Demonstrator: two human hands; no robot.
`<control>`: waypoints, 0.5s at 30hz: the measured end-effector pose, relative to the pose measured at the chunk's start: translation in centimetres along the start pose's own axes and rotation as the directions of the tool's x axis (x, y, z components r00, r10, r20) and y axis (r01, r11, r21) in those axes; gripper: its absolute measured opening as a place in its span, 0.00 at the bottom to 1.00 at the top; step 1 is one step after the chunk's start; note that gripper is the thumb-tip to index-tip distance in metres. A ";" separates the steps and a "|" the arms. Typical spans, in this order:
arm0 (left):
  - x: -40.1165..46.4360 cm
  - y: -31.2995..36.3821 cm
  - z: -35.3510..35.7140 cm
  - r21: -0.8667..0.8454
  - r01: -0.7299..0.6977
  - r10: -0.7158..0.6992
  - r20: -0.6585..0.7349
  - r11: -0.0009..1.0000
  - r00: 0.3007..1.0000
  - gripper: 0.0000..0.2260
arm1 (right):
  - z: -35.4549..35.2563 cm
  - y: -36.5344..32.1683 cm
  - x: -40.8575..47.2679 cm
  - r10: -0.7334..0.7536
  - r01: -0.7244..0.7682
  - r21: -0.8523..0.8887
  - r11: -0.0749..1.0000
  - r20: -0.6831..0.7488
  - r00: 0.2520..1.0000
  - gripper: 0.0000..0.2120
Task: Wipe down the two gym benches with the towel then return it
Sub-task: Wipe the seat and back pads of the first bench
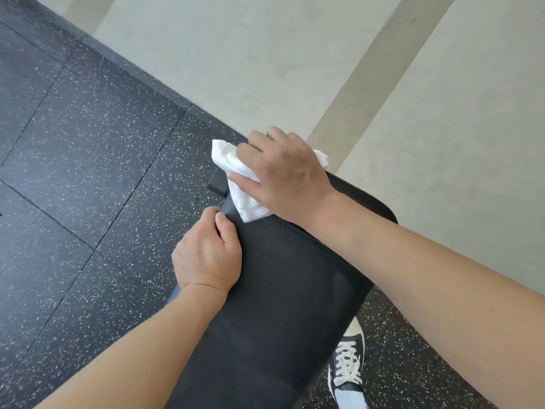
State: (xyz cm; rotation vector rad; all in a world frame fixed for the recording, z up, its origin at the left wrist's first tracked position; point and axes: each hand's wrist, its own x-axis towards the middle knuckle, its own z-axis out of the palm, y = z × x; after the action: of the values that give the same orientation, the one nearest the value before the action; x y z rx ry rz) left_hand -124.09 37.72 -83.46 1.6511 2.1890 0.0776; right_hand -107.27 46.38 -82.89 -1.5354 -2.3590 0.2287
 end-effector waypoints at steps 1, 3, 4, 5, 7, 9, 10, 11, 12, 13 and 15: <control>0.0 -0.1 0.1 -0.001 0.001 -0.001 -0.004 1.000 1.000 0.18 | -0.8 0.7 -2.5 -0.011 0.012 0.022 1.000 -0.050 0.999 0.15; 0.1 -0.2 0.2 -0.006 0.005 -0.005 -0.010 1.000 1.000 0.17 | -2.5 2.1 -7.8 -0.004 0.006 0.023 1.000 -0.070 0.998 0.15; 0.1 -0.2 0.2 -0.012 0.004 -0.004 -0.012 1.000 1.000 0.16 | -3.3 2.7 -10.2 0.008 -0.007 0.011 1.000 -0.047 0.999 0.16; 0.0 -0.2 0.2 -0.020 0.001 -0.001 -0.015 1.000 1.000 0.16 | -3.9 3.0 -12.2 0.026 -0.026 -0.006 1.000 -0.018 0.999 0.16; 0.1 -0.2 0.3 -0.030 0.002 -0.003 -0.020 1.000 1.000 0.16 | -4.6 3.3 -14.0 0.063 -0.062 -0.049 0.997 0.024 0.998 0.16; 0.1 -0.1 0.3 -0.042 0.015 -0.015 -0.010 0.999 1.000 0.16 | -4.6 2.8 -13.3 0.098 -0.096 -0.082 0.992 0.023 0.995 0.16; 0.2 -0.1 0.2 -0.045 0.021 -0.021 0.000 0.999 1.000 0.16 | -4.4 2.3 -12.1 0.121 -0.119 -0.086 0.989 0.014 0.993 0.15; 0.2 0.0 0.2 -0.052 0.027 -0.026 0.010 0.998 1.000 0.16 | -4.1 1.6 -10.4 0.145 -0.144 -0.081 0.986 0.007 0.989 0.15; 0.2 0.0 0.1 -0.060 0.022 -0.021 0.022 0.998 1.000 0.16 | -3.6 0.7 -8.4 0.171 -0.170 -0.071 0.983 0.004 0.985 0.15; 0.1 -0.1 0.1 -0.076 0.013 -0.010 0.036 0.997 0.999 0.16 | -3.0 -0.3 -6.4 0.194 -0.194 -0.057 0.979 0.001 0.981 0.15; 0.3 -0.2 -0.1 -0.141 -0.002 0.012 0.071 0.990 0.997 0.16 | -1.1 -2.8 -2.2 0.211 -0.210 -0.078 0.975 0.006 0.978 0.16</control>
State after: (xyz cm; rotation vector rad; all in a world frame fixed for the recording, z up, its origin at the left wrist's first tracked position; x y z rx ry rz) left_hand -124.38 37.90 -83.52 1.5603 2.0747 0.1682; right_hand -108.45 43.23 -81.42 -1.8276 -2.2387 0.1996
